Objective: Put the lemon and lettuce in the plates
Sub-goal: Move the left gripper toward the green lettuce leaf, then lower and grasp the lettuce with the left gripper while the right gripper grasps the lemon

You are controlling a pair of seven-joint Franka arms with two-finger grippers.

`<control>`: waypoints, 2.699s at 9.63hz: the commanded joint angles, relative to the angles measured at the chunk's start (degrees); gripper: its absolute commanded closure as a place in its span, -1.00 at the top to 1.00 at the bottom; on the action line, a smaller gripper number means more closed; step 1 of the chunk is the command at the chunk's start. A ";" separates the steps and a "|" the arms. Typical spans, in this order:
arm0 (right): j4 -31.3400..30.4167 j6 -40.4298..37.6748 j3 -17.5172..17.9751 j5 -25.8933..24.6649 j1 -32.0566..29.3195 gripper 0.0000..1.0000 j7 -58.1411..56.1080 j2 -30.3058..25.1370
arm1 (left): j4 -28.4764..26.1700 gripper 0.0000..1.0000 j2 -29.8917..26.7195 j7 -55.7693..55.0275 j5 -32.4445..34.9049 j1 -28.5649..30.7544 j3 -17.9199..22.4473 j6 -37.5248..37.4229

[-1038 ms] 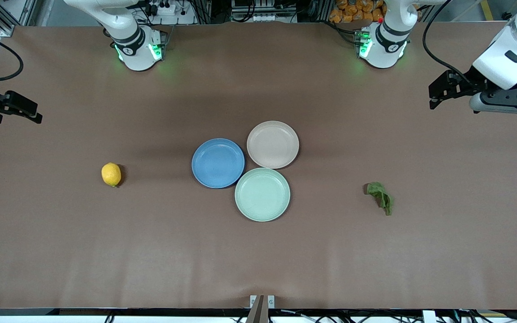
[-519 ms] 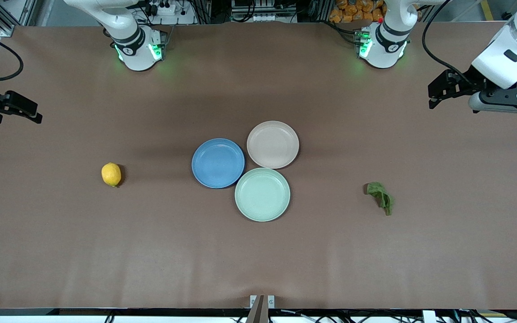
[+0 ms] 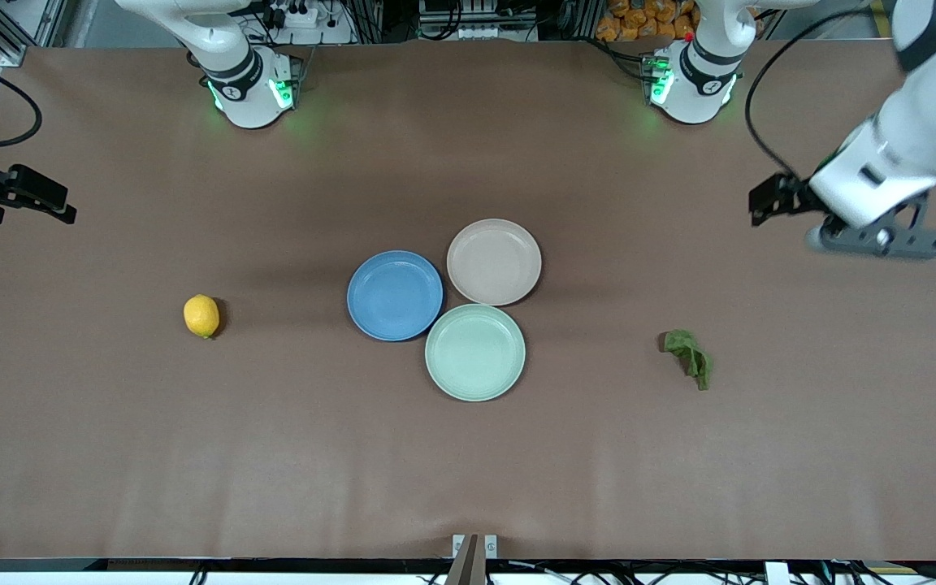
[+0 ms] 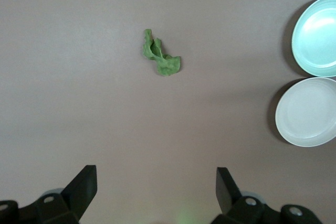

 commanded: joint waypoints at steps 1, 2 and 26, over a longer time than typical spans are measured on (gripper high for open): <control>1.38 -1.14 0.01 -0.39 -0.05 1.00 0.26 0.70 | -0.26 1.00 5.82 -5.66 0.72 0.47 0.10 1.65; 1.29 -1.23 0.01 -0.39 -0.13 1.00 0.26 0.70 | -2.62 1.00 6.99 -6.93 1.51 0.56 0.19 5.22; -34.91 44.98 -0.08 -0.48 -0.22 1.00 -0.09 11.86 | -16.44 1.00 28.44 -22.41 1.87 3.02 0.19 47.36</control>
